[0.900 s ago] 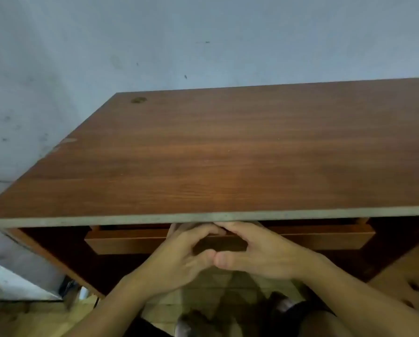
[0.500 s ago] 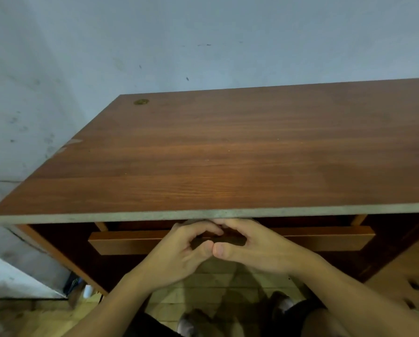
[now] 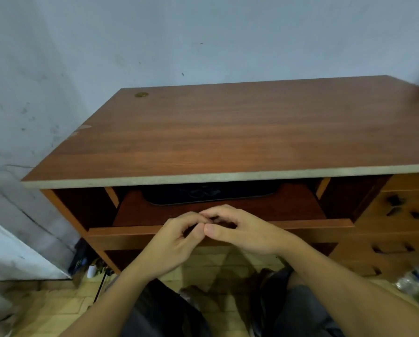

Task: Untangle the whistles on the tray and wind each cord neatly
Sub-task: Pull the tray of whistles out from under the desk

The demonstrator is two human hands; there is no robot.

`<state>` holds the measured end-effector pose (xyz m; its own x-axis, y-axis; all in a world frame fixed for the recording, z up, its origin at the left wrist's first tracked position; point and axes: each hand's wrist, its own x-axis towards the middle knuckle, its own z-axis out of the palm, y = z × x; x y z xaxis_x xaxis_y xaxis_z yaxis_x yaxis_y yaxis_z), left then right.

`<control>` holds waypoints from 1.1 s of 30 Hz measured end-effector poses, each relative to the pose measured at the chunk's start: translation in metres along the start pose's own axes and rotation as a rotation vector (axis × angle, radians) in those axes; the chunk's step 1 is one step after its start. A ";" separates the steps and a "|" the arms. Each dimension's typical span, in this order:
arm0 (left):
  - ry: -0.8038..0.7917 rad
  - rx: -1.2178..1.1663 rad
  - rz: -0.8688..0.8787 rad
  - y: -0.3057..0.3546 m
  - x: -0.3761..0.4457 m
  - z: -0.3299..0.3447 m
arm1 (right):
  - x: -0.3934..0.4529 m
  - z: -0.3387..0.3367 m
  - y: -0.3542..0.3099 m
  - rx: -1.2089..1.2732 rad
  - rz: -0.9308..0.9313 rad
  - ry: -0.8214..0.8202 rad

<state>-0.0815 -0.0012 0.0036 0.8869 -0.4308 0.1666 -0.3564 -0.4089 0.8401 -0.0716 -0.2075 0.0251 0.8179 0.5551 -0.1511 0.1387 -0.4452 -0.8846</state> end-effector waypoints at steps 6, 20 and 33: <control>0.035 0.054 -0.028 0.017 -0.038 0.013 | -0.037 0.025 -0.012 0.017 0.006 0.031; -0.010 0.015 -0.098 0.049 -0.098 -0.005 | -0.098 0.051 -0.030 0.070 0.162 -0.100; 0.473 0.544 -0.383 -0.024 -0.053 -0.064 | -0.083 -0.042 0.054 -0.187 0.260 0.827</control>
<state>-0.1010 0.0828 0.0077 0.9630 0.1533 0.2216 0.0114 -0.8448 0.5349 -0.1088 -0.3070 0.0081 0.9679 -0.2332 0.0942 -0.0780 -0.6342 -0.7692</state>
